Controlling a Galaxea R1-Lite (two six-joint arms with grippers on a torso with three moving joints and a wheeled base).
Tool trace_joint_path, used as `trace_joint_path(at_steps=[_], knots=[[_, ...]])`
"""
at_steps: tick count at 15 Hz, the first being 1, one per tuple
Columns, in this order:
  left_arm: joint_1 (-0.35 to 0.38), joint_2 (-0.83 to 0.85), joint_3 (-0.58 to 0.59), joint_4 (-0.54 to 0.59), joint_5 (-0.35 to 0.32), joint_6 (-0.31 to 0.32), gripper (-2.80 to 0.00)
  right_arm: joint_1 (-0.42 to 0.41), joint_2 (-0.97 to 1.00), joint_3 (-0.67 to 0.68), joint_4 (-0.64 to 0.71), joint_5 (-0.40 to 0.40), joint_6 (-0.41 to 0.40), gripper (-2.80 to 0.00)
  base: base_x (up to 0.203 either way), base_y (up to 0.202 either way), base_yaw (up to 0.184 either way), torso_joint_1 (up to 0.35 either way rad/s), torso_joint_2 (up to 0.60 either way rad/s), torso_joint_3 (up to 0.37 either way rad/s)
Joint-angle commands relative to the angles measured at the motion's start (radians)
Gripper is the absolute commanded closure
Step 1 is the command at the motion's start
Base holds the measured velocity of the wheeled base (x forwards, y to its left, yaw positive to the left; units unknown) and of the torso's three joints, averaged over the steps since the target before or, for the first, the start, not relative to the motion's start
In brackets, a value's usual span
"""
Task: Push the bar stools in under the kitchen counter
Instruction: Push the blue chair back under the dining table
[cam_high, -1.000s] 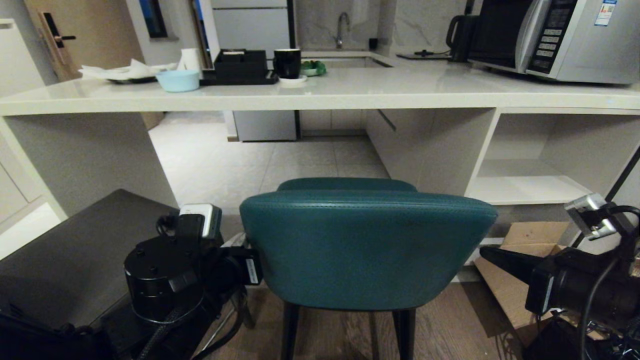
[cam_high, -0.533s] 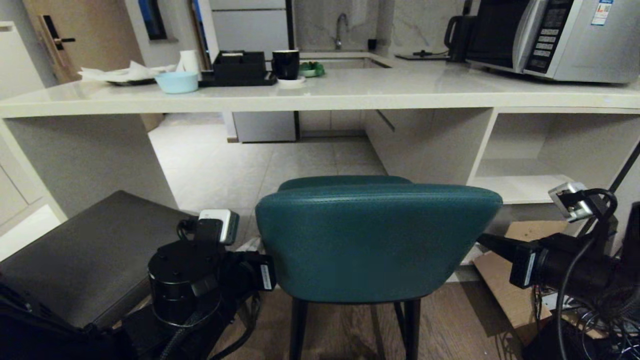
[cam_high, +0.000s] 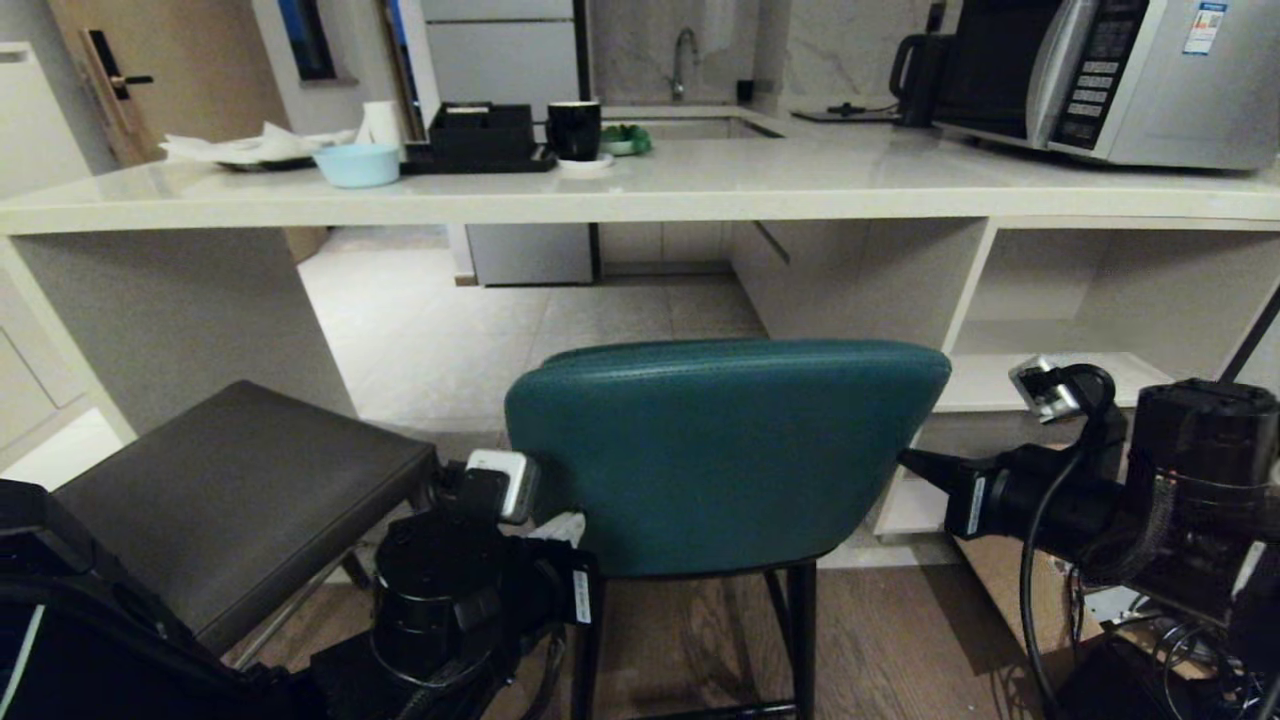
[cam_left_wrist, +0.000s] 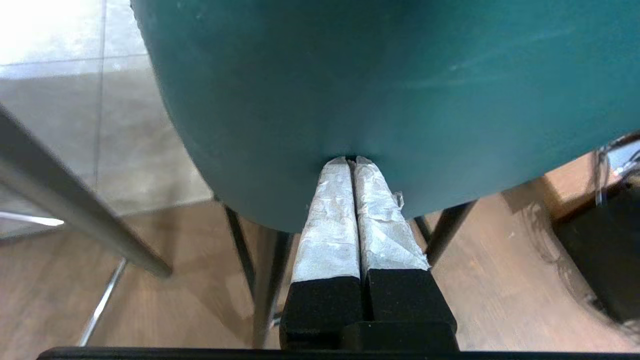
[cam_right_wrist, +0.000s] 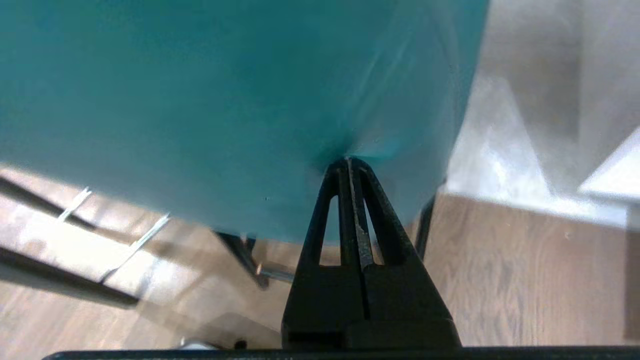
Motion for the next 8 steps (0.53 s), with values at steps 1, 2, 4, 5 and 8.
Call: trace_joint_path(at_steps=[1,2,4,5,8], knots=[[0.048,0.031,-0.026,-0.011,0.000,-0.001,0.00,0.005,0.010,0.016,-0.004,-0.001,0.000,0.00,0.000,0.000,0.000,0.000,0.00,0.000],[0.060,0.033,-0.034,-0.011,-0.016,-0.001,0.00,0.006,0.006,0.027,-0.004,-0.001,-0.001,0.00,0.000,0.000,0.000,0.000,0.00,0.000],[0.060,0.026,-0.028,-0.011,-0.015,-0.001,0.00,-0.002,0.004,0.034,-0.004,-0.003,0.001,0.00,0.000,0.000,0.000,0.000,0.00,0.000],[0.068,0.029,-0.030,-0.011,-0.015,-0.001,0.00,-0.002,0.003,0.035,-0.006,-0.003,0.001,0.00,0.000,0.000,0.000,0.000,0.00,0.000],[0.114,0.048,-0.030,-0.010,-0.016,0.003,0.00,-0.001,-0.006,0.047,-0.009,-0.001,0.001,0.00,0.000,0.000,0.000,0.000,0.00,0.000]])
